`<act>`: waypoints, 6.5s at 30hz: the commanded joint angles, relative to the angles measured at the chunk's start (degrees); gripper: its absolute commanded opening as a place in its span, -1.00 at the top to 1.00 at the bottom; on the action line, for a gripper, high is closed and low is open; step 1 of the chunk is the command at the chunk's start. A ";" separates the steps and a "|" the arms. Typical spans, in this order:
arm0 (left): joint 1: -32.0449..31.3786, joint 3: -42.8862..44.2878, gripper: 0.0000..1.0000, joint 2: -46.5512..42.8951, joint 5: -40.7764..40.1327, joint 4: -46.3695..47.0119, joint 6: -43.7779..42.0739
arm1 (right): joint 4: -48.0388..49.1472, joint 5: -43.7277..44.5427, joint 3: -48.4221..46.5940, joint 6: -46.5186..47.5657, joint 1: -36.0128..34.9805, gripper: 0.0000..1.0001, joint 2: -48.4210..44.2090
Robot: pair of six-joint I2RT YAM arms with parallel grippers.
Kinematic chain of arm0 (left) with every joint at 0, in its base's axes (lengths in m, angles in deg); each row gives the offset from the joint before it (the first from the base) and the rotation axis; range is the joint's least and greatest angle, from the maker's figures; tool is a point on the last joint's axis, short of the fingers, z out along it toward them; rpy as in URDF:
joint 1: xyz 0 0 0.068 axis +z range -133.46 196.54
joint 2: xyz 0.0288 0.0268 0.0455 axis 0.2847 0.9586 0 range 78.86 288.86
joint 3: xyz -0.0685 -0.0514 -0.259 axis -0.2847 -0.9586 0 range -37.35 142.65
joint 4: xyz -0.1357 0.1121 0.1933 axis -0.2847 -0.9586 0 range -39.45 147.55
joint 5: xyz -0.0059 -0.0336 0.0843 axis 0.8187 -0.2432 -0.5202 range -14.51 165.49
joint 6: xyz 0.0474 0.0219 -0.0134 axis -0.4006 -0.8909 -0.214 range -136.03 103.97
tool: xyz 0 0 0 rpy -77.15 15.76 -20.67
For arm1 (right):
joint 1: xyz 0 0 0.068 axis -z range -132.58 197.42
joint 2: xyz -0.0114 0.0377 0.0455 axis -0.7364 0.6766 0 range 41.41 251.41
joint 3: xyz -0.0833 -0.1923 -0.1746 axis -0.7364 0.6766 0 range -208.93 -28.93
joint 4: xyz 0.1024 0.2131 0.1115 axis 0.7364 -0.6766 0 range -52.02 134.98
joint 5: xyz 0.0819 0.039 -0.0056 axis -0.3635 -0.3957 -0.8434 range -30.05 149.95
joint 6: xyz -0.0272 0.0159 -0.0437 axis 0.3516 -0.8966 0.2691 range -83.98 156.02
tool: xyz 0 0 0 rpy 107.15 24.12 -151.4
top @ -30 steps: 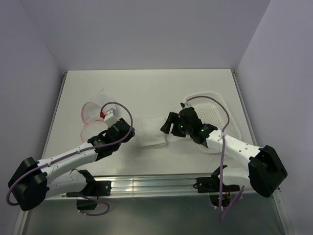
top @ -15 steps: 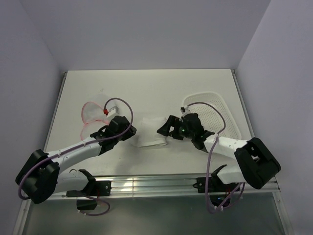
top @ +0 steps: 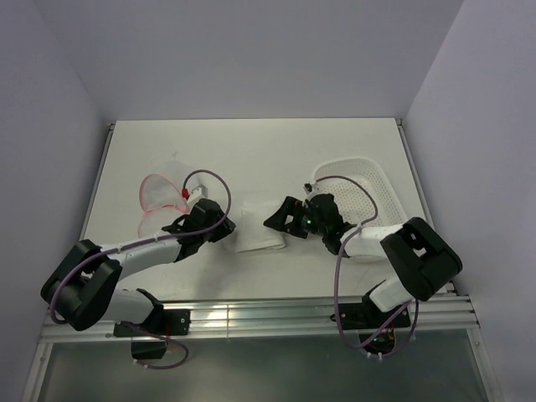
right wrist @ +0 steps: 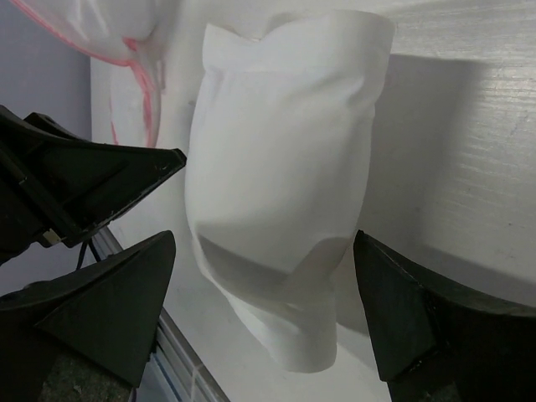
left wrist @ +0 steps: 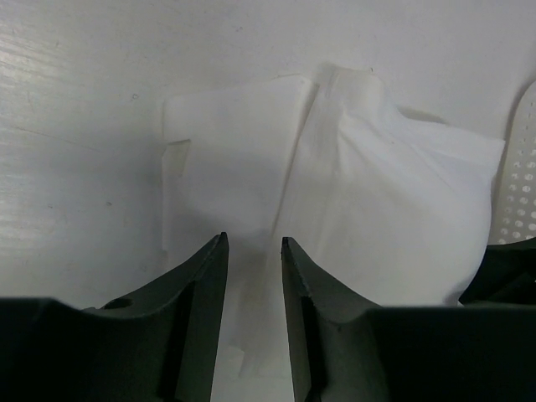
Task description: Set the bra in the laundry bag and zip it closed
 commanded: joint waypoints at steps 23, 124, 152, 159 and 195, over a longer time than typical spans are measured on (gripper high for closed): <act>0.27 -1.21 0.33 6.90 4.58 8.95 -0.82 | 8.40 3.20 -2.50 -3.01 -4.53 -0.69 8.17; 29.01 48.01 -0.59 11.91 -17.74 -43.87 -44.94 | -41.35 25.27 -17.70 3.75 -12.53 1.00 -10.99; 29.28 42.91 -0.61 10.76 -18.35 -43.52 -43.18 | -41.79 24.66 -17.70 4.37 -12.53 1.00 -10.11; 29.63 48.09 -0.56 17.60 -15.63 -43.87 -43.54 | -41.35 24.39 -17.79 4.02 -12.62 1.00 -9.50; 36.40 52.93 -0.31 28.78 -0.25 -32.72 -40.99 | -41.88 25.53 -16.74 3.23 -12.44 1.00 -11.78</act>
